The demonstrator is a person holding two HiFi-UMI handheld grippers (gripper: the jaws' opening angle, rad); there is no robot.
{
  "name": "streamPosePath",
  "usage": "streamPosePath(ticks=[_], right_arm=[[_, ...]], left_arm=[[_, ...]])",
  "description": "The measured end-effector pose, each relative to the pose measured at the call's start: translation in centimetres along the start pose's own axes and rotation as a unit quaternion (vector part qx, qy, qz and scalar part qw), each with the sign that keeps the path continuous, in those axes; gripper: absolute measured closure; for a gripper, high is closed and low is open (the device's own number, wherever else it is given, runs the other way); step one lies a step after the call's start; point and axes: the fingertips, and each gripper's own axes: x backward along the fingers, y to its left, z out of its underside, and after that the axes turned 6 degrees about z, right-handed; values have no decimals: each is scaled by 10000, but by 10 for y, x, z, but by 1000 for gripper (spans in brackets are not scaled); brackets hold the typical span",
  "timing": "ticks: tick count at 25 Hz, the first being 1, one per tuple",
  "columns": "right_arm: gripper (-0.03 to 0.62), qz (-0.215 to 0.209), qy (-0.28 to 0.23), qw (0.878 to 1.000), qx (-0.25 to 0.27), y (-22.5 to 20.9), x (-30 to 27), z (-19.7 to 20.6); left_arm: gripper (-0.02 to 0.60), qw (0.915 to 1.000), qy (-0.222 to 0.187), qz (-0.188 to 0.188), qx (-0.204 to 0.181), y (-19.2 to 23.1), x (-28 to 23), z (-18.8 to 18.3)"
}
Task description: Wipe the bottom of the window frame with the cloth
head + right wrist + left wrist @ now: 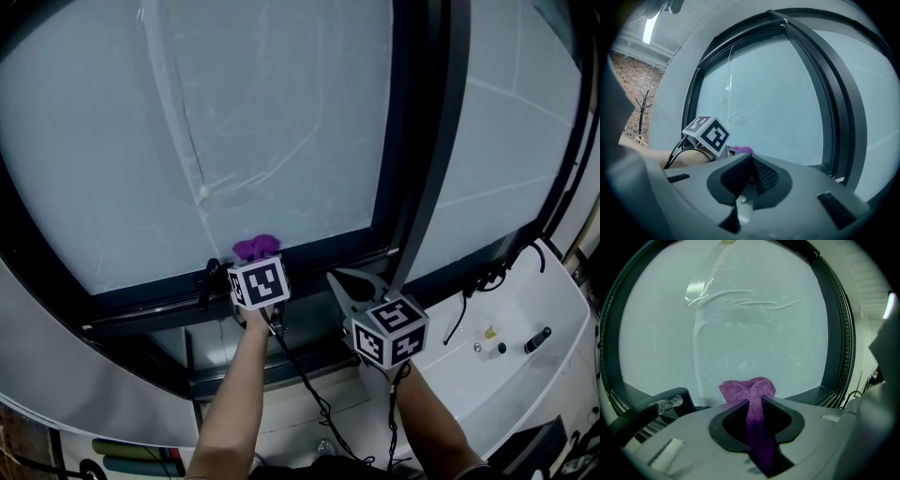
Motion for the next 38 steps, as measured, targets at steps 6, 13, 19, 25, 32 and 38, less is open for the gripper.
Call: streamPosePath(ticks=[6,13,19,25,32,38], right_arm=[[580,-55,22,10000,-53,-8,-2,2],[580,-28,-41,9999,-154,-20,4,4],[580,71,-62,9997,-221,-38,12,6],[580,257,-35,9994,-237,-62,21,8],[580,661,136,9976,-167,-102,35,10],[580,845,136,9962,-142,-127,47,9]], left_arm=[[497,9998,156,-55,-117,-4,-3,3],[497,9992,305,70,-229,-24,-13,3],[497,9989,389,208,-172,-46,-21,3],[497,9980,450,372,-227,-79,-35,3],[497,9967,450,587,-323,-118,-47,3],[497,9951,482,757,-418,-150,-58,3]])
